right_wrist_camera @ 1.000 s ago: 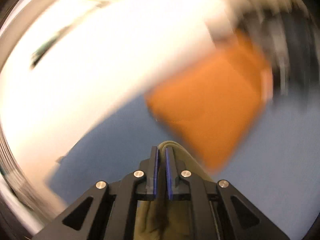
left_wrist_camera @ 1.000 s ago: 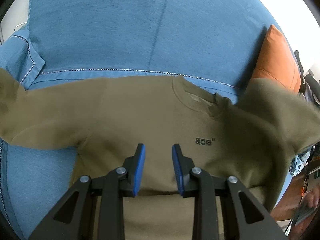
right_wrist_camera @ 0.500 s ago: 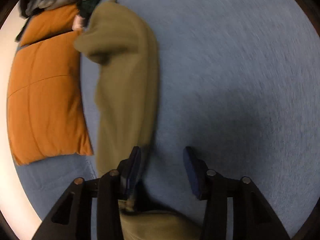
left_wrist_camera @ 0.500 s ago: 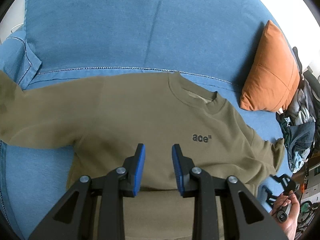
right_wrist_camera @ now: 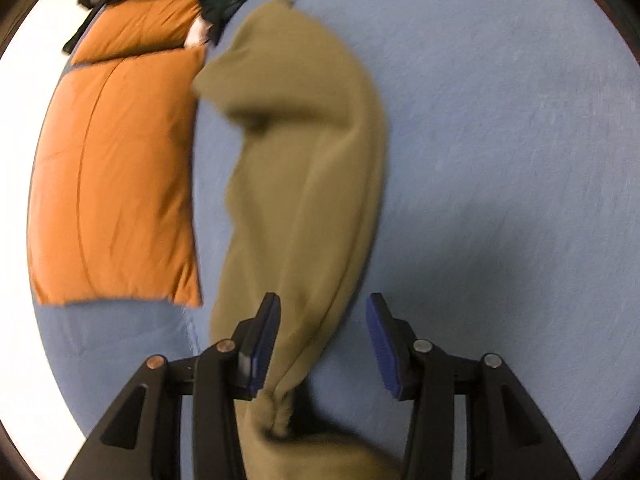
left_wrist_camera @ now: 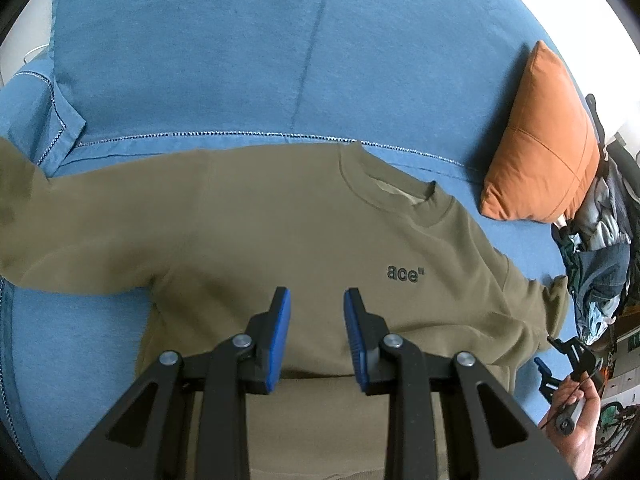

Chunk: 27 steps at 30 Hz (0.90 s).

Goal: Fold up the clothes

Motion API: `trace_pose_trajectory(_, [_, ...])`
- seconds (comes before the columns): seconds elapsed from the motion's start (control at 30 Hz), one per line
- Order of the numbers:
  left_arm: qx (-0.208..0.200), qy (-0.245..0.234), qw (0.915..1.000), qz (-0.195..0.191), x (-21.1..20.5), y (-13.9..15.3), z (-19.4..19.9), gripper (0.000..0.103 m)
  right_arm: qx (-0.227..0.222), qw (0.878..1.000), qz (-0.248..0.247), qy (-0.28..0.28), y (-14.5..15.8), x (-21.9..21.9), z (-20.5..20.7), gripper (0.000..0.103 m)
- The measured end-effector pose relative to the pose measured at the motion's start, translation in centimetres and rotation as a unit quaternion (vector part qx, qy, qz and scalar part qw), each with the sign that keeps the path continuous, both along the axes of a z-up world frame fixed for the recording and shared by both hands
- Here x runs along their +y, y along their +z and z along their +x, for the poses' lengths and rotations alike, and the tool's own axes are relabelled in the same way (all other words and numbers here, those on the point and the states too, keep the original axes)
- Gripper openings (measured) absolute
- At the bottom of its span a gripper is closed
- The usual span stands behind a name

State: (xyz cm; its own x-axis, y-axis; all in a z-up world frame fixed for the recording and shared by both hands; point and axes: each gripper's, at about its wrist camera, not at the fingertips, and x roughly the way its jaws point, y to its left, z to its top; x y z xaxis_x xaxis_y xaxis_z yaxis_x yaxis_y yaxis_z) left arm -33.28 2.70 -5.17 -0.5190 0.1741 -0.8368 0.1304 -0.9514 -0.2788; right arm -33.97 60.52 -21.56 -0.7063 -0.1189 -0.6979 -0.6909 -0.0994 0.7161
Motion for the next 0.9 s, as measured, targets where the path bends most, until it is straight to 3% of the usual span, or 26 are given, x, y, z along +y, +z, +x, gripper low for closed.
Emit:
trace_pose_trajectory(0.07, [-0.002, -0.008, 1.0000, -0.001, 0.2, -0.2, -0.1, 0.027, 0.001, 0.999, 0.035, -0.018, 1.1, 4.2, 2.6, 0.045])
trace_pose_trajectory(0.13, [-0.004, -0.013, 0.9999, -0.005, 0.4, -0.3, -0.1, 0.027, 0.006, 0.995, 0.097, -0.024, 1.8, 7.9, 2.9, 0.045])
trace_pose_trajectory(0.2, [-0.005, -0.015, 0.9998, -0.009, 0.4, -0.5, -0.2, 0.027, 0.025, 0.992, 0.120, -0.011, 1.3, 11.3, 2.3, 0.045])
trace_pose_trajectory(0.27, [-0.006, -0.015, 0.9997, -0.017, 0.3, -0.8, -0.4, 0.027, 0.058, 0.992, 0.113, 0.015, 0.2, 14.1, 1.0, 0.045])
trace_pose_trajectory(0.4, [-0.012, -0.016, 0.9993, -0.033, 0.6, -1.6, -0.9, 0.027, 0.084, 0.989, 0.105, 0.068, -1.1, 18.4, -3.7, 0.045])
trace_pose_trajectory(0.53, [-0.018, -0.024, 0.9983, -0.050, 1.1, -2.5, -1.3, 0.027, 0.067, 0.983, 0.114, 0.128, -0.6, 20.4, -8.3, 0.044])
trace_pose_trajectory(0.57, [-0.020, -0.026, 0.9981, -0.051, 1.3, -2.7, -1.4, 0.027, 0.065, 0.981, 0.119, 0.139, -0.1, 20.5, -9.1, 0.038])
trace_pose_trajectory(0.6, [-0.023, -0.029, 0.9980, -0.053, 1.4, -2.9, -1.6, 0.027, 0.057, 0.979, 0.143, 0.134, 0.7, 20.5, -9.1, 0.010])
trace_pose_trajectory(0.63, [-0.024, -0.031, 0.9978, -0.054, 1.6, -3.1, -1.7, 0.027, 0.055, 0.976, 0.172, 0.119, 1.9, 20.5, -8.5, 0.011])
trace_pose_trajectory(0.7, [-0.021, -0.037, 0.9975, -0.056, 1.8, -3.0, -1.6, 0.027, 0.080, 0.964, 0.251, 0.031, 5.2, 20.0, -4.6, 0.010])
trace_pose_trajectory(0.77, [-0.016, -0.040, 0.9974, -0.057, 1.9, -2.9, -1.5, 0.027, 0.073, 0.951, 0.300, -0.012, 6.3, 19.6, -1.5, 0.011])
trace_pose_trajectory(0.87, [-0.016, -0.046, 0.9974, -0.053, 1.9, -2.8, -1.1, 0.027, -0.043, 0.972, 0.230, -0.008, 1.9, 21.0, 0.0, 0.014])
trace_pose_trajectory(0.9, [-0.016, -0.047, 0.9974, -0.052, 2.0, -2.7, -1.1, 0.027, -0.043, 0.976, 0.213, -0.019, 1.2, 21.0, 1.0, 0.021])
